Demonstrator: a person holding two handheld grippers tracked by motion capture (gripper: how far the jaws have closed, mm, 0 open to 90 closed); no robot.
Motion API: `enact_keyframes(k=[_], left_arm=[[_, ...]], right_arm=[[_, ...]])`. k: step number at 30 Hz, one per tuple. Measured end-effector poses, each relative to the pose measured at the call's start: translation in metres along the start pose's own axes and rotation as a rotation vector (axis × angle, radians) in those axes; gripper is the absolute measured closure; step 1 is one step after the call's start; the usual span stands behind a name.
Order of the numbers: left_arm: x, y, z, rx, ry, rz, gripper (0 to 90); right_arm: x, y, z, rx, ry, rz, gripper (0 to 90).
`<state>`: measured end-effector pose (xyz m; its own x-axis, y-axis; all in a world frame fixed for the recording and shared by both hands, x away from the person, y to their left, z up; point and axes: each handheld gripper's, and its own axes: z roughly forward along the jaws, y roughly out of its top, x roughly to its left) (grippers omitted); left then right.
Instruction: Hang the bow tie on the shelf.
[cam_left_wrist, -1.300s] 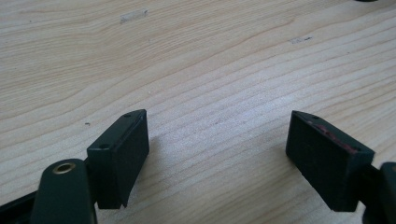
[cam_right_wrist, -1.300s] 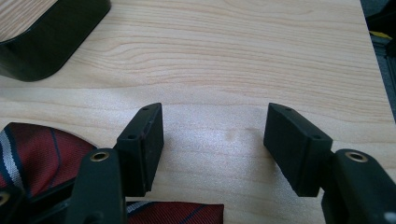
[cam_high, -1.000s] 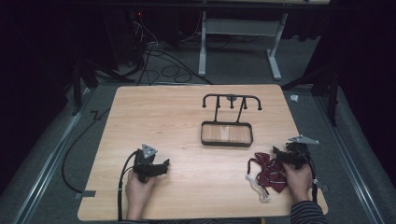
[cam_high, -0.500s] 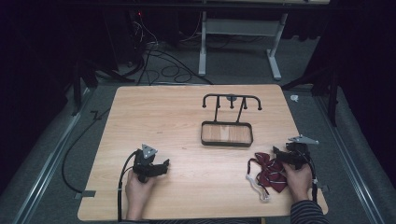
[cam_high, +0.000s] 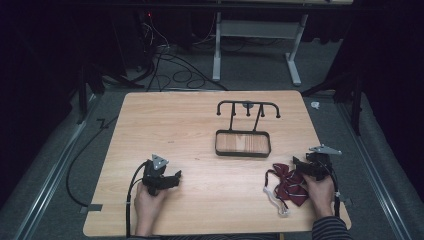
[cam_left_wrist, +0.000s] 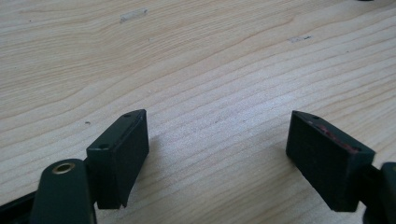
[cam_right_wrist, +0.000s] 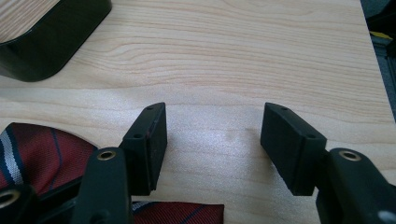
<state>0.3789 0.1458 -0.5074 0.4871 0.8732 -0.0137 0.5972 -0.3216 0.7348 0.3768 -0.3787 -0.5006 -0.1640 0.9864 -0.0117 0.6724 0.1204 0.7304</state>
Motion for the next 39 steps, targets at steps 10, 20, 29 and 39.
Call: enact_keyframes(k=[10,20,29,39], left_arm=[[0.0,0.0,0.0,0.0,0.0,0.0,21.5],[0.0,0.0,0.0,0.0,0.0,0.0,21.5],[0.0,0.0,0.0,0.0,0.0,0.0,21.5],[0.0,0.0,0.0,0.0,0.0,-0.001,21.5]], right_arm=[[-0.004,-0.001,-0.002,-0.007,0.002,0.008,52.1],[0.003,-0.002,-0.032,-0.063,0.122,-0.036,63.6],[0.029,-0.008,-0.047,-0.09,0.215,-0.133,67.6],[0.052,-0.011,-0.054,-0.072,0.296,-0.231,70.5]])
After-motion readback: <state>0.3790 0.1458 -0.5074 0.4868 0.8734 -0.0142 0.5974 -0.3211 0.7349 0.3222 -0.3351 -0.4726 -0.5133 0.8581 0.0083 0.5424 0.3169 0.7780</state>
